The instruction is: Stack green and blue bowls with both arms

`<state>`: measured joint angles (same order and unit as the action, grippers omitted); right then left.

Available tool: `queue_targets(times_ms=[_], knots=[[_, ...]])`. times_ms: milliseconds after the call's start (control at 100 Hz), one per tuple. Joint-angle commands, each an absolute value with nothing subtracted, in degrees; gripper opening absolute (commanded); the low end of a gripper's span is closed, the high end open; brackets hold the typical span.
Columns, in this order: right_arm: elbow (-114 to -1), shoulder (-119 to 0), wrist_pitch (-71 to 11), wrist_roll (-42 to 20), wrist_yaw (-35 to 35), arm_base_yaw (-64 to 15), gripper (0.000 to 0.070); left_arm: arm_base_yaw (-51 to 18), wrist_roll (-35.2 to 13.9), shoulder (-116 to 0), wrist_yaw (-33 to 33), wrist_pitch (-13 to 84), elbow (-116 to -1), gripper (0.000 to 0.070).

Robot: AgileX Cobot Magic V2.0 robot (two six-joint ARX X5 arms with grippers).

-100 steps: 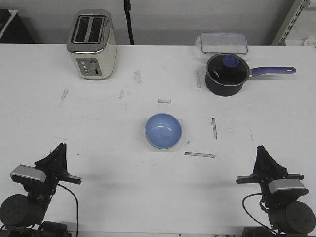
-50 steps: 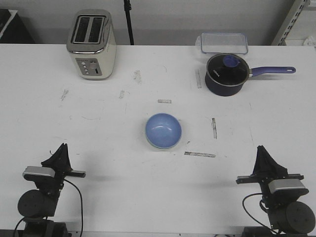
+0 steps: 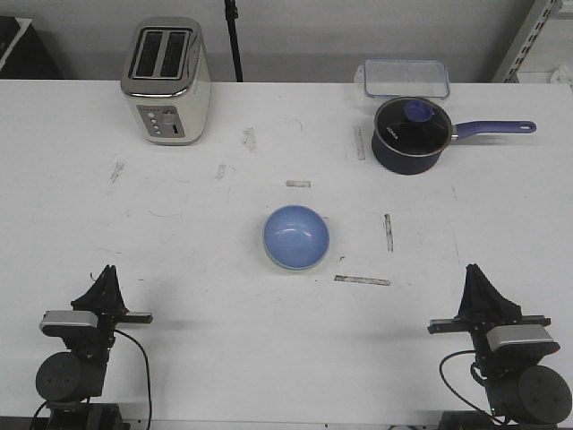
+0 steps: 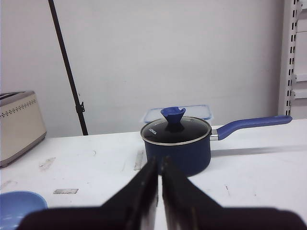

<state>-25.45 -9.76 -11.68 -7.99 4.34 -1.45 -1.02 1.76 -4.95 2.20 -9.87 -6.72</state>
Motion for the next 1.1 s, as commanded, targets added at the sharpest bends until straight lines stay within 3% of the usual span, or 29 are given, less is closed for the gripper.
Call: queue_targets(times_ms=[0, 320, 1090], knots=[[-25.7, -9.7, -11.1, -8.8, 4.4, -1.5, 0.0009, -1.0, 2.4, -3.9, 3.1, -10.5, -6.2, 0.0001], [-25.7, -9.7, -11.1, -8.8, 4.4, -1.5, 0.0009, -1.0, 2.3, -0.2, 2.8, -13.0, -0.6, 0.0001], [-25.7, -9.7, -11.1, -8.8, 4.3, -1.5, 0.0009, -1.0, 2.2, -0.2, 2.6, -11.9, -0.7, 0.0001]])
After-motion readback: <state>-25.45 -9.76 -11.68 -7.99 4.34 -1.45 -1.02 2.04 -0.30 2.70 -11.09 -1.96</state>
